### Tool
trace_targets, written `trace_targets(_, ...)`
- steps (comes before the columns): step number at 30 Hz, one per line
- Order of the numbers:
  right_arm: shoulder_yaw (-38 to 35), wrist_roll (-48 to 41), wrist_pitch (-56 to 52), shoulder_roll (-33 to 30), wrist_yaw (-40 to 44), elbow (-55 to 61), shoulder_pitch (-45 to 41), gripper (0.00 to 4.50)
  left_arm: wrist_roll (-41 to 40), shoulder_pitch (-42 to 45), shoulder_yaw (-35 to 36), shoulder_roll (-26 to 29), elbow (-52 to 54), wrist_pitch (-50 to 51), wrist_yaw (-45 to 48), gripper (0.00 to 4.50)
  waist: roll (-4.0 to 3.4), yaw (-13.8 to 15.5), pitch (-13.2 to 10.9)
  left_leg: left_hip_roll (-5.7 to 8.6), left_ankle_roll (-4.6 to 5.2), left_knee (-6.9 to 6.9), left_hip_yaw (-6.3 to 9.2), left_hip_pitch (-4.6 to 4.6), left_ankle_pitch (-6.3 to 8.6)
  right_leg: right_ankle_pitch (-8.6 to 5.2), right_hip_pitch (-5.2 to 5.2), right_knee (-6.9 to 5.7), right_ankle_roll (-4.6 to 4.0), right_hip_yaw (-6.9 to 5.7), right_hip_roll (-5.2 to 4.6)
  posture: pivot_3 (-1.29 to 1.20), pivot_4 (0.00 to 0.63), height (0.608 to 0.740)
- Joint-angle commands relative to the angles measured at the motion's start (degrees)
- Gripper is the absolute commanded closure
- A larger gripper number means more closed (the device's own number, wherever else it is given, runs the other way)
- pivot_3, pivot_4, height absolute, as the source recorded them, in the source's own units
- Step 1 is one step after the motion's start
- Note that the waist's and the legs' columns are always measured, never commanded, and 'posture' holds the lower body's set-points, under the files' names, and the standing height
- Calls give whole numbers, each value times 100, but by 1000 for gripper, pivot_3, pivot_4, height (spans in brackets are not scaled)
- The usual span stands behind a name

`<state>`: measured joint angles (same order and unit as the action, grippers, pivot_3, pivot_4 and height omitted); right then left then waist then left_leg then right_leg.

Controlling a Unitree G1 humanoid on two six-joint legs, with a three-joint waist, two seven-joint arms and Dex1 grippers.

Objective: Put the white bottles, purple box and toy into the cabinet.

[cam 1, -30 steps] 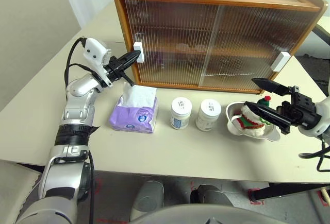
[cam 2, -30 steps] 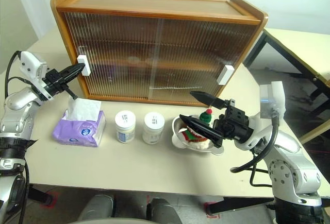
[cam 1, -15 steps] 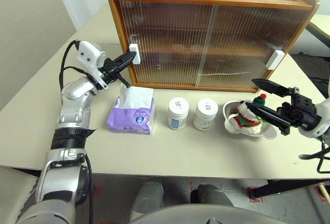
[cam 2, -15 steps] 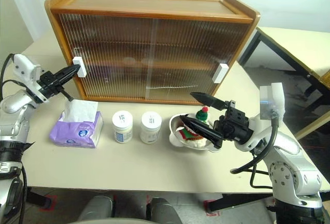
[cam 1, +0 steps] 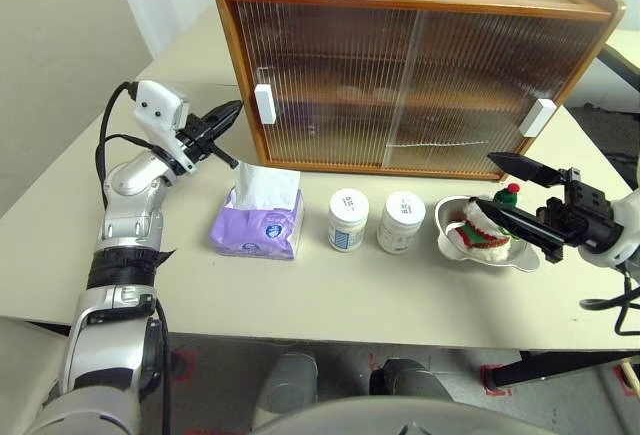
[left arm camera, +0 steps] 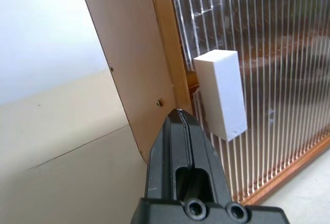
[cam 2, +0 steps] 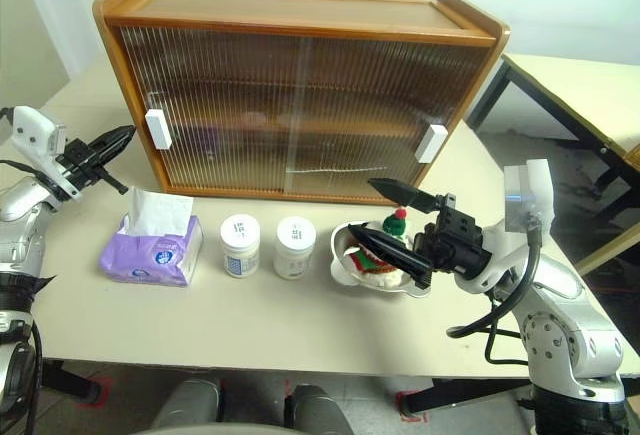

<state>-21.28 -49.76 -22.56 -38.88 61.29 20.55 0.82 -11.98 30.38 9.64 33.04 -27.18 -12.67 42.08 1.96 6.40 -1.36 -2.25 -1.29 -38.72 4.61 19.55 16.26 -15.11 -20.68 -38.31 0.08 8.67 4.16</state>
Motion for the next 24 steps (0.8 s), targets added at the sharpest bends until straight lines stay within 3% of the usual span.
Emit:
trace_targets(1,-64,-67,-50,-55,-33,161,74,0,111,128,-190,-83,-109,-54,73,4481,-1,12,1,1,1,0,0,0,0,0,1,0,1,0,0,143,1,740)
trace_targets(24,-56,-56,-47,-33,-232,304,135,0,113,295,-471,-278,98,128,260,4481,0,-67,3,16,21,-5,13,27,-12,-15,-3,4,27,1,1,131,0,740)
